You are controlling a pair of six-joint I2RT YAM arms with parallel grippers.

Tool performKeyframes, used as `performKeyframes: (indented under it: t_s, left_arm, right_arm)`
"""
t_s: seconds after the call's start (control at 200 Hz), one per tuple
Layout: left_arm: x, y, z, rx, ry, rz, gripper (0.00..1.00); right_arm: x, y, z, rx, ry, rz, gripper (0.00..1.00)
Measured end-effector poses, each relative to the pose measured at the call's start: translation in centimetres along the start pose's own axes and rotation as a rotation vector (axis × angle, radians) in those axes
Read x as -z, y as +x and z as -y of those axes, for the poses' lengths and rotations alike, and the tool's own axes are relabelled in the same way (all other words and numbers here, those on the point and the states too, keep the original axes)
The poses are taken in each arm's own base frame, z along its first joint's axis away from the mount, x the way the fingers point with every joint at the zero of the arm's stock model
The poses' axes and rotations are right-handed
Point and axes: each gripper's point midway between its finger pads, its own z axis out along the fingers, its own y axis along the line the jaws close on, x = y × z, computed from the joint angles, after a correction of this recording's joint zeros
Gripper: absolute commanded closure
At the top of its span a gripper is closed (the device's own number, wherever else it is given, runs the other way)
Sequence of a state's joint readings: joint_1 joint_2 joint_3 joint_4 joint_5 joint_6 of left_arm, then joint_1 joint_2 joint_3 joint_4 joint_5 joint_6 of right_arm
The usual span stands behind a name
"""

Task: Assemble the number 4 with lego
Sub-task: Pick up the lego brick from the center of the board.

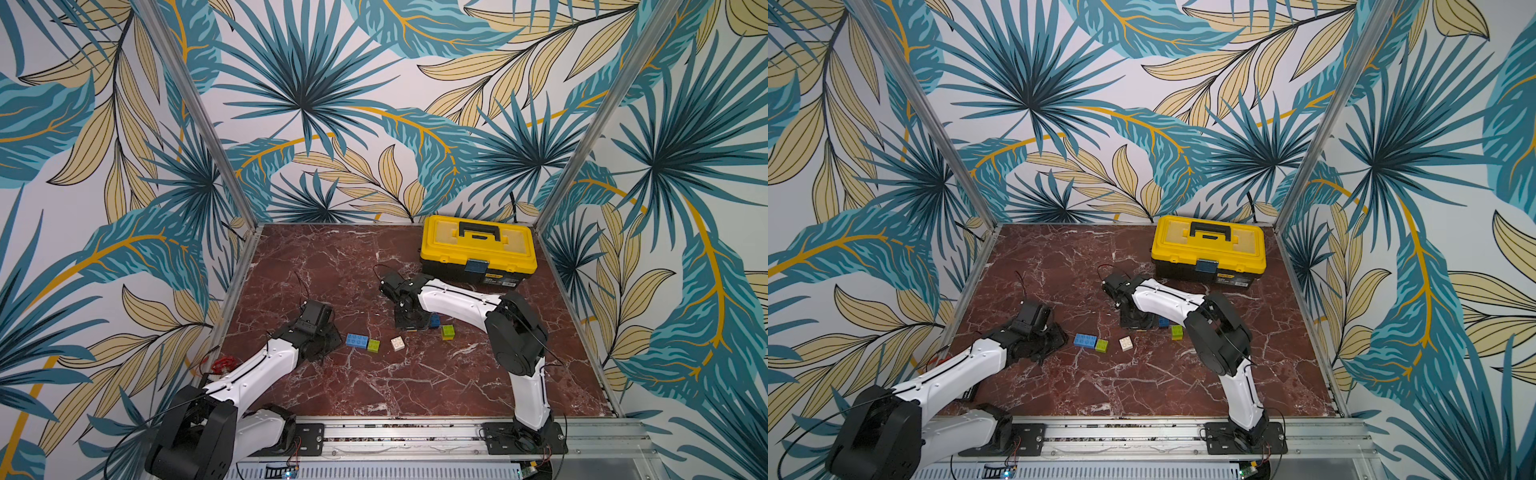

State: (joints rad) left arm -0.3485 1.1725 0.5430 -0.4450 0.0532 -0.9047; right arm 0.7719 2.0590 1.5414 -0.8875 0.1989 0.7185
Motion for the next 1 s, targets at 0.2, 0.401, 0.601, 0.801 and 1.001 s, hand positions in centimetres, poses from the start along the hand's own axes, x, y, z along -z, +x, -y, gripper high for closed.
performKeyframes:
  t_s: [0.2,0.401,0.601,0.801,1.001]
  left_arm:
    - [0.0,0.0,0.0,0.0,0.0,0.0,0.52]
    - [0.0,0.0,0.0,0.0,-0.001,0.0,0.52]
    - [0.0,0.0,0.0,0.0,-0.001,0.0,0.52]
    - [0.0,0.0,0.0,0.0,-0.001,0.0,0.52]
    - [0.0,0.0,0.0,0.0,-0.001,0.0,0.52]
  right_arm:
    - [-0.3,-0.1,0.3,0.023,0.007,-0.004,0.5]
    - [-0.4,-0.2,0.3,0.037,0.005,-0.006,0.5]
    - [-0.4,-0.5,0.2,0.04,-0.005,0.001,0.52]
    - [-0.6,-0.9,0.1,0.035,-0.021,0.006,0.56]
    - [-0.9,-0.9,0.1,0.036,-0.03,0.003,0.58]
